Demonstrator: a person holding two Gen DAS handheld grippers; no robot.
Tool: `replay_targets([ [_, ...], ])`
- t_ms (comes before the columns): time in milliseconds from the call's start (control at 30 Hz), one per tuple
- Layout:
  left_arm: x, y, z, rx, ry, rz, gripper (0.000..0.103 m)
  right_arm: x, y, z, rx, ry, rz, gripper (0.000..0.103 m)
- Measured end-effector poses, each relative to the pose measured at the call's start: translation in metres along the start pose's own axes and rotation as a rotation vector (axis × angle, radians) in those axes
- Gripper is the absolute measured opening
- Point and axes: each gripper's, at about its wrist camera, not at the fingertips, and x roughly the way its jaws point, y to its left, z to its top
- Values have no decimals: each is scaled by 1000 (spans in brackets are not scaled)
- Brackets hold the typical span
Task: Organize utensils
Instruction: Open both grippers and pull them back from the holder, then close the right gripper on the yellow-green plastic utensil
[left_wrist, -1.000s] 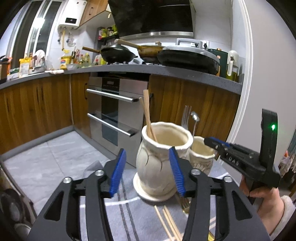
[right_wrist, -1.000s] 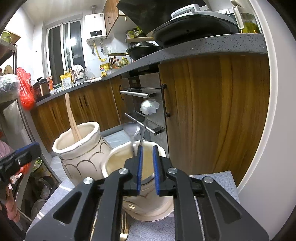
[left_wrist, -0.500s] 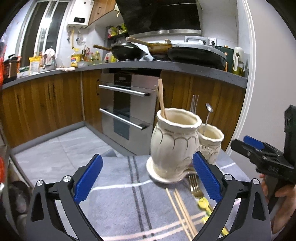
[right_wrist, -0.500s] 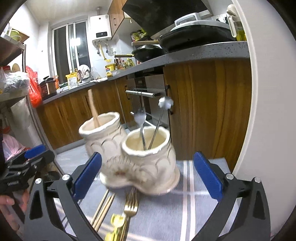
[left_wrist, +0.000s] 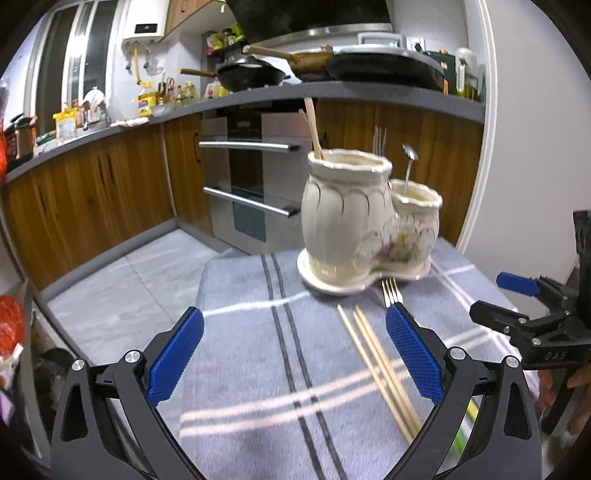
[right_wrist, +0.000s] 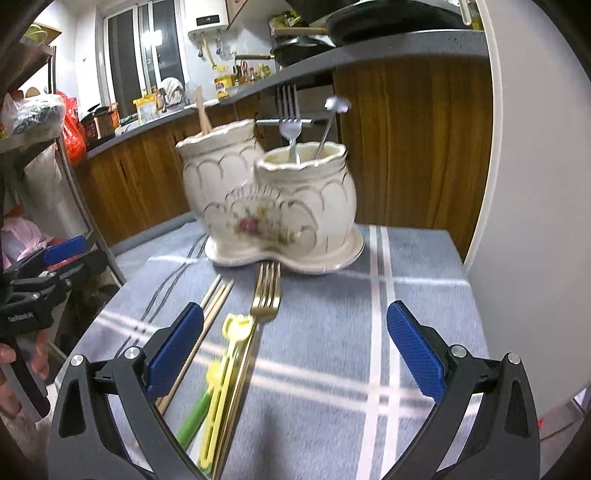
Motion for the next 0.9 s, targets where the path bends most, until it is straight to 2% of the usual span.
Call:
replay_targets([
  [300,8,-1,-18,-12,65,-13,98,11,30,-14,-135,92,15,96],
  [367,10,0,-20,-10,70,-10,98,13,35,-16,-158,101,10,90],
  [467,11,3,-22,-22,73,-16,98,15,40,-17,-174,114,20,70],
  [533,12,5,-23,-33,76,-26,98,18,43,-18,-170,131,40,48],
  [633,15,6,-24,-41,82,-34,98,22,47,-18,-168,152,64,25],
  [800,20,9,-26,-52,93,-49,98,29,53,-19,-176,180,74,17],
  [900,22,9,-26,-56,96,-58,98,34,57,-19,-190,195,65,17],
])
